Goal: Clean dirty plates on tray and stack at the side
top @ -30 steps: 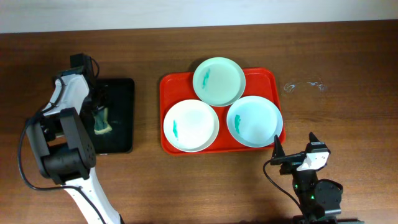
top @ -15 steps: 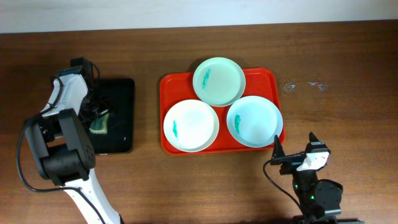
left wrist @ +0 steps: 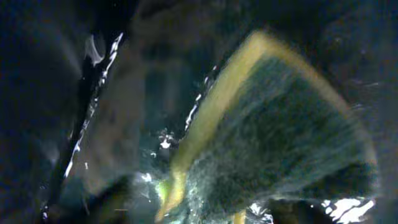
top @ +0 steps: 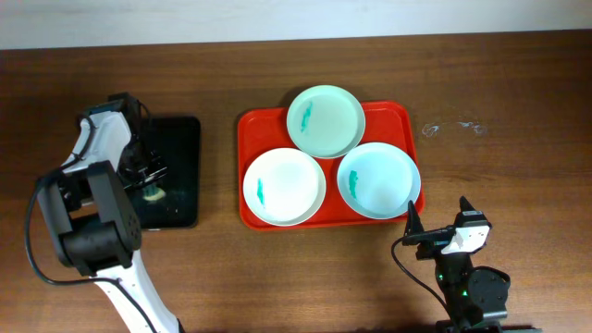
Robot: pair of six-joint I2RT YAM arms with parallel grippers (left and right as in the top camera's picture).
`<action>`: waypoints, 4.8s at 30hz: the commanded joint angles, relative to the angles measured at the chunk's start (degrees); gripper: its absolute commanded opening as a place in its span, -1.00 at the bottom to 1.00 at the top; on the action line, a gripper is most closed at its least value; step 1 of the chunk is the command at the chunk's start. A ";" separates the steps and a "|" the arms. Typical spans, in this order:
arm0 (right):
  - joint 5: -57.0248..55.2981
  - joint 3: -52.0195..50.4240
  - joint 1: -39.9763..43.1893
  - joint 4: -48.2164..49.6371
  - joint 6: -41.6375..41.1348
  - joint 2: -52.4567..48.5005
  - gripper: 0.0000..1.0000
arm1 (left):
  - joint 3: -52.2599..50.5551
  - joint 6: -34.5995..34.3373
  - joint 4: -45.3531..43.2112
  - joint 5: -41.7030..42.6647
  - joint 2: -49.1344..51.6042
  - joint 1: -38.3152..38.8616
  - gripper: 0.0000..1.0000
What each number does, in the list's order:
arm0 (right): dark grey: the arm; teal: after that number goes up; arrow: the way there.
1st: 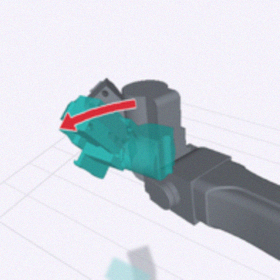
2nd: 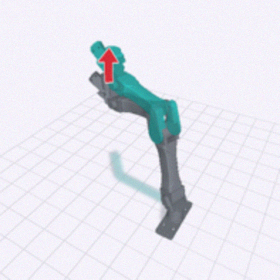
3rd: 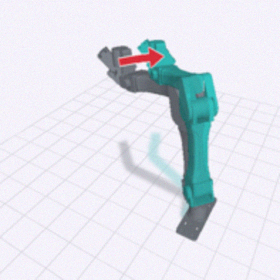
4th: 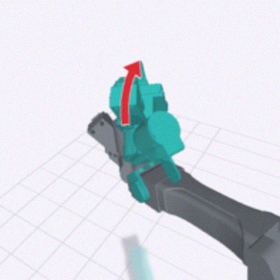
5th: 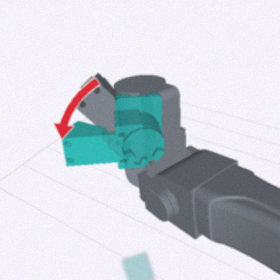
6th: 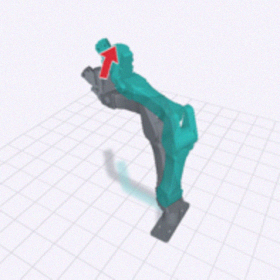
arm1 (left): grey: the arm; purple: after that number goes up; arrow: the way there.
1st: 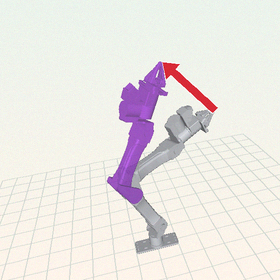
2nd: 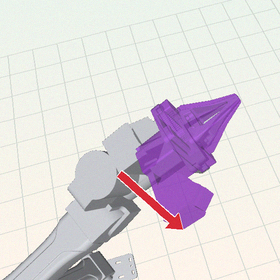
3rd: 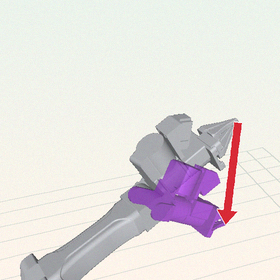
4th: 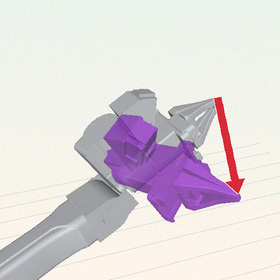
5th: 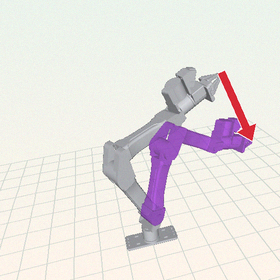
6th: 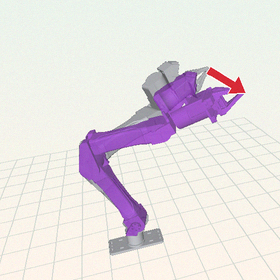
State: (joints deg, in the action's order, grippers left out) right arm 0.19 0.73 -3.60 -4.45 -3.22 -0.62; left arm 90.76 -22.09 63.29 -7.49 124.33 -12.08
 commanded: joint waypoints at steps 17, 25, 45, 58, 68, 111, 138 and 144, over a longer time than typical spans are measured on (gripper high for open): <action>-0.46 -0.42 -0.48 -0.24 -0.15 0.37 0.97 | 2.84 -0.15 -2.08 0.26 2.29 0.28 -1.00; -0.46 -0.42 -0.48 -0.24 -0.15 0.37 0.97 | 23.98 -0.13 15.91 1.90 1.99 0.31 -1.00; -0.46 -0.42 -0.48 -0.24 -0.15 0.37 0.97 | 22.40 5.97 12.74 13.11 -0.50 0.31 -1.00; -0.46 -0.42 -0.48 -0.24 -0.15 0.37 0.97 | 22.99 6.34 20.55 16.35 -14.40 18.38 -1.00; -0.46 -0.42 -0.48 -0.24 -0.15 0.37 0.97 | -3.63 -11.50 -8.79 15.69 -14.40 38.12 -1.00; 27.45 -0.42 -0.52 30.47 -49.57 0.37 0.97 | 5.68 -3.10 9.90 -2.19 -26.43 15.28 0.98; 29.90 83.80 -7.39 -56.33 -16.09 -77.66 0.38 | 5.66 -3.08 10.05 5.84 -26.43 15.30 0.98; 19.45 83.65 -15.87 -49.46 -16.46 -99.78 0.02 | 5.64 -3.08 10.08 5.84 -26.43 15.30 0.98</action>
State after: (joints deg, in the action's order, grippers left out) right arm 24.34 84.75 -16.67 -56.55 -20.73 -92.36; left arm 96.51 -25.91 73.30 -2.07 97.45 3.31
